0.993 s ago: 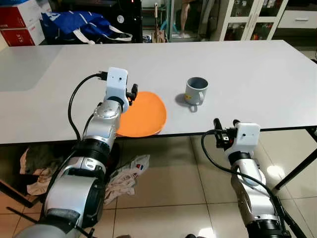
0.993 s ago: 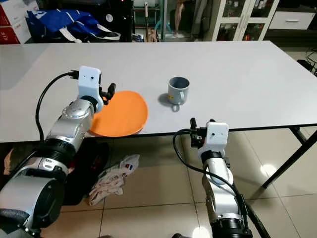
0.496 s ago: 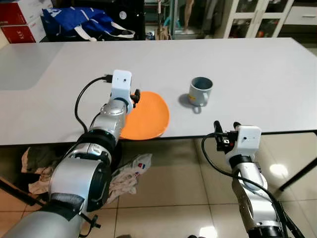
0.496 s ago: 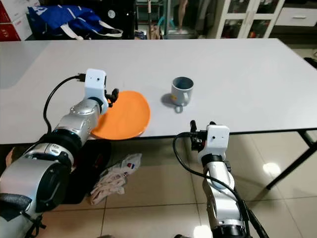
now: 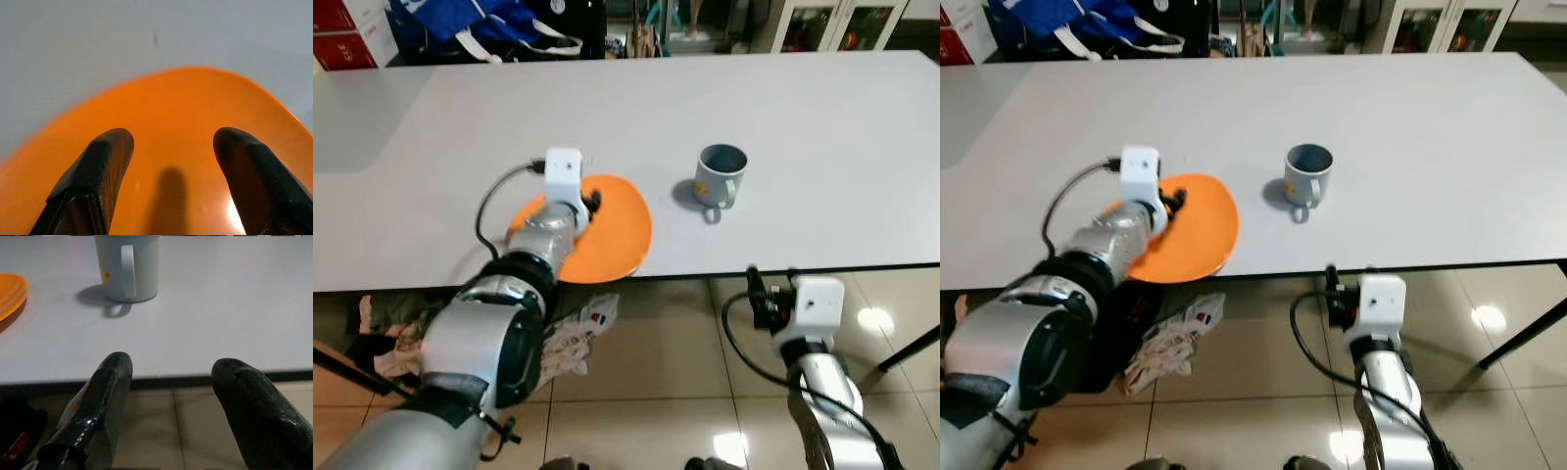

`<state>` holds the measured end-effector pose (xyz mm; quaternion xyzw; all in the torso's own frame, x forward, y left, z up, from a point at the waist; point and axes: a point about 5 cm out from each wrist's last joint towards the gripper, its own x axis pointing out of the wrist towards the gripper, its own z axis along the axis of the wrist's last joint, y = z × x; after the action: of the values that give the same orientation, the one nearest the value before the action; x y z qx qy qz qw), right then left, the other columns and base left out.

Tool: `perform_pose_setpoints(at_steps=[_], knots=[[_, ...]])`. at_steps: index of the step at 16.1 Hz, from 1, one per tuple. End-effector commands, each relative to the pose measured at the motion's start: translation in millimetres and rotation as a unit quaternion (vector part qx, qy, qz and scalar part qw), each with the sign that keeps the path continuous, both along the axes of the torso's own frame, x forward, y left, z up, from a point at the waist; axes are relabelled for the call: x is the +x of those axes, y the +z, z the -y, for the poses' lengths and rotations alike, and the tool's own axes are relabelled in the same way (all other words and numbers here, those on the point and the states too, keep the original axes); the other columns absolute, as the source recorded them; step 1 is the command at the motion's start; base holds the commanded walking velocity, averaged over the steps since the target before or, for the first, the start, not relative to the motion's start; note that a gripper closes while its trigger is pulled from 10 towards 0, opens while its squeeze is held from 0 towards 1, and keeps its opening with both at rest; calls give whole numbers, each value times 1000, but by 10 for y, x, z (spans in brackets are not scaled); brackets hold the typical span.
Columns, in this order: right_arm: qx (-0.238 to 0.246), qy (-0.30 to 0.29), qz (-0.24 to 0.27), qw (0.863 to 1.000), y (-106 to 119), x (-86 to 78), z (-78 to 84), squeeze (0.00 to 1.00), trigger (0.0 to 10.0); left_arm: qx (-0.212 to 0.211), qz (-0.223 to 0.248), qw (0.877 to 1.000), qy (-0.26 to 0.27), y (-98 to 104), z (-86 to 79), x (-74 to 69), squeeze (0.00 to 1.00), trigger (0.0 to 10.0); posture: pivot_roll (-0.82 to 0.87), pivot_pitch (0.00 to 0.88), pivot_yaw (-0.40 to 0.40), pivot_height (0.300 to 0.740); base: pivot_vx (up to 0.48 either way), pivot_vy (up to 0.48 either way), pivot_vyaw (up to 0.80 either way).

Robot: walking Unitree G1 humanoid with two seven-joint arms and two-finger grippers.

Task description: Setting the table

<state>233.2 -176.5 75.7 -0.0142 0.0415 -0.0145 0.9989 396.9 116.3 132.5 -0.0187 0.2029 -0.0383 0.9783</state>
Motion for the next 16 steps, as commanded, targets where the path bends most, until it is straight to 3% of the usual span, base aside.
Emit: perform_pose_setpoints(at_steps=[1, 4, 10, 16], knots=[[-2, 3, 3, 1000, 37, -18, -15, 0, 10000, -12, -22, 1000, 11, -21, 9, -9, 0, 10000, -144, 0, 47, 740, 0, 0, 0], [-2, 2, -3, 1000, 43, -79, -19, 0, 10000, -24, -44, 999, 6, -53, 114, -33, 0, 10000, -147, 0, 48, 740, 0, 0, 0], [-1, -1, -10, 1000, 61, -124, -36, 0, 10000, 0, -66, 997, 31, -189, 51, -93, 0, 10000, -162, 0, 61, 740, 0, 0, 0], [-5, -14, -17, 1000, 84, -248, 2, 0, 10000, -35, -96, 994, 35, -300, 132, -158, 0, 10000, -212, 9, 77, 740, 0, 0, 0]])
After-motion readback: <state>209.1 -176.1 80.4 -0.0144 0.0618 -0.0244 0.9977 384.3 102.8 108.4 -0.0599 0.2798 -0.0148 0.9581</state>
